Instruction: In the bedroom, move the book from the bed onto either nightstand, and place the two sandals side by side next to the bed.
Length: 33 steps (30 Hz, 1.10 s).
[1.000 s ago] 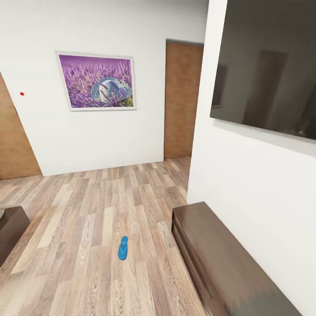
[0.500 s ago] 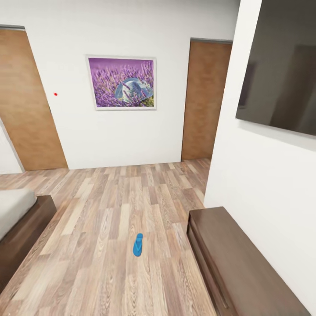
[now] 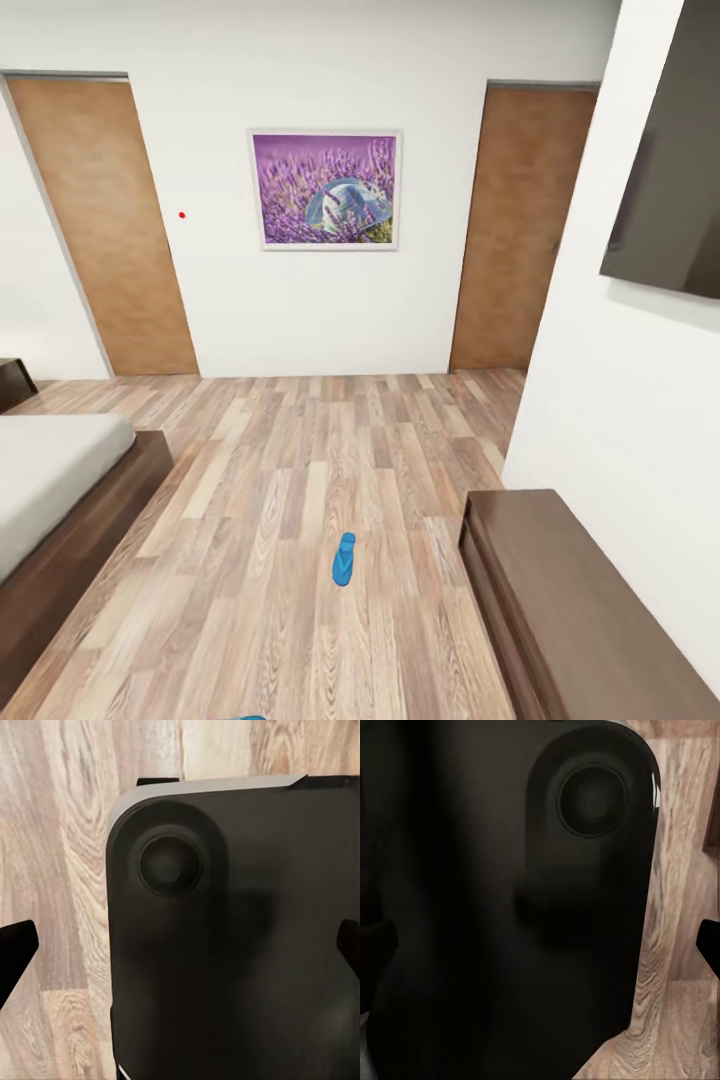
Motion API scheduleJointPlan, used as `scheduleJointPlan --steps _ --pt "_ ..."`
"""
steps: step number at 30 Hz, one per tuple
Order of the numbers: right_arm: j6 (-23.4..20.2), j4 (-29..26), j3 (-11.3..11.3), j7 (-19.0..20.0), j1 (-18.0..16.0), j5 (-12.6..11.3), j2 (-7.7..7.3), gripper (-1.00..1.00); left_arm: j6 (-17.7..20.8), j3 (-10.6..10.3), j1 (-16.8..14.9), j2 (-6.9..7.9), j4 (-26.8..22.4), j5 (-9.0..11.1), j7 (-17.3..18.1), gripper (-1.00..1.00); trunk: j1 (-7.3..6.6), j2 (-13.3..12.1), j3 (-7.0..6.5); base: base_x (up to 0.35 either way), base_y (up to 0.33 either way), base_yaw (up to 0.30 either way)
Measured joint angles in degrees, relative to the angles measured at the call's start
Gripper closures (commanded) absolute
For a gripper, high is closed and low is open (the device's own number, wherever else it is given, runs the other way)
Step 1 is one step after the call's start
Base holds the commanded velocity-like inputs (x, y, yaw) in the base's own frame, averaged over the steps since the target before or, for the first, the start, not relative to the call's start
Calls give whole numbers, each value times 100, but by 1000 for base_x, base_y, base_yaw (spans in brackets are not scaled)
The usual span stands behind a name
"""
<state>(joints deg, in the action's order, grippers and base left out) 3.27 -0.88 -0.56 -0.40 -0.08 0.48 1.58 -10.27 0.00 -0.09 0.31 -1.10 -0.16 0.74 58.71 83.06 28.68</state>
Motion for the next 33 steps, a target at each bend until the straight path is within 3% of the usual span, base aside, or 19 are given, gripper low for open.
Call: scheduleJointPlan --steps 8,22,33 --pt "1 1 0 1 0 0 0 -100 -18 0 0 -3 -3 0 17 -100 0 0 0 224 0 38" --pt "1 -2 -1 0 0 -1 6 -100 -22 0 1 2 -3 0 22 -100 1 0 0 81 0 14" --pt "-1 -1 3 0 0 0 13 -100 -24 0 0 -1 -2 0 21 -100 2 0 0 104 0 204"
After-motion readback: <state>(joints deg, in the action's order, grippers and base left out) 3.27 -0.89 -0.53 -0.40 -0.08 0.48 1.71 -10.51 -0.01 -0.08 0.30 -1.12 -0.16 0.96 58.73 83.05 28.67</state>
